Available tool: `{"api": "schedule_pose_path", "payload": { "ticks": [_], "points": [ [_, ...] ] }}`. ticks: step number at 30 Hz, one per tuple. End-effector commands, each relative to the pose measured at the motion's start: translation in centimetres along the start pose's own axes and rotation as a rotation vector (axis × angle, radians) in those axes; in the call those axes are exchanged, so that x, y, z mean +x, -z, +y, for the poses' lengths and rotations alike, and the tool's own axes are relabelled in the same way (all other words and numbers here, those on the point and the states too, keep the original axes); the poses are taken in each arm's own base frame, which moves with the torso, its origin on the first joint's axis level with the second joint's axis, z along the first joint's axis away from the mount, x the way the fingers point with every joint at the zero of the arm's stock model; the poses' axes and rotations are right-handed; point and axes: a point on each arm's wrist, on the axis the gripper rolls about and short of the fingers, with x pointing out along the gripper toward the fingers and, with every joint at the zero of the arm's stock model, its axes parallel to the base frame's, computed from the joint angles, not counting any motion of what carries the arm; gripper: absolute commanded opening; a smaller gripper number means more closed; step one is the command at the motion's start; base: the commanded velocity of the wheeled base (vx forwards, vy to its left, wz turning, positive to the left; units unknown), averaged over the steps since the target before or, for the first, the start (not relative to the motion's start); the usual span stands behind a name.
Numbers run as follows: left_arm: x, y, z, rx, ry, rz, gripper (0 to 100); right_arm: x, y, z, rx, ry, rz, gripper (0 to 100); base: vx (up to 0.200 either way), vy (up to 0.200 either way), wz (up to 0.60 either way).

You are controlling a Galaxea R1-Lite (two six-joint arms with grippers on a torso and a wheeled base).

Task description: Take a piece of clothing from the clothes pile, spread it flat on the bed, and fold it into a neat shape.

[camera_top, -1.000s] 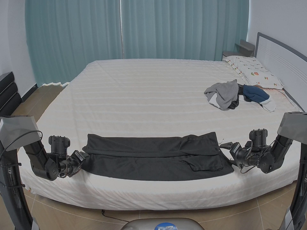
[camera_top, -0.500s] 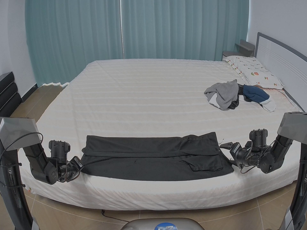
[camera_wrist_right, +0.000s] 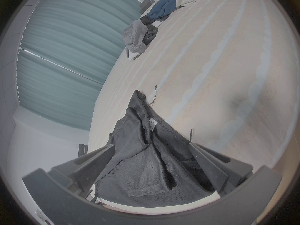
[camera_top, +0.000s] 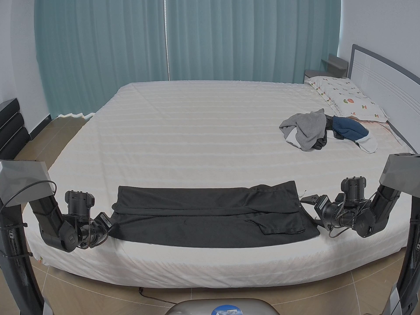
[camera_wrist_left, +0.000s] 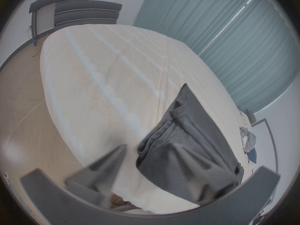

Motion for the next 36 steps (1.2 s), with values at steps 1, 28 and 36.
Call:
{"api": "schedule_pose_path", "payload": {
  "ticks": [1,28,36],
  "points": [
    [-1.6,-1.2,-1.2,-0.011,0.069,-0.064,100,0.0,-0.1,0.1,-0.001,-0.003,-0.002,100,0.000,0.000,0.00],
    [-1.4,-0.8,-1.0,-0.079,0.108,-0.069,100,-5.2,5.6,4.9,-0.004,-0.100,0.130,100,0.030,0.000,0.00],
    [-1.3,-0.4,-0.8,-0.076,0.124,-0.026,100,-5.5,8.6,5.0,0.105,-0.083,0.216,100,-0.100,0.000,0.00]
  ]
}}
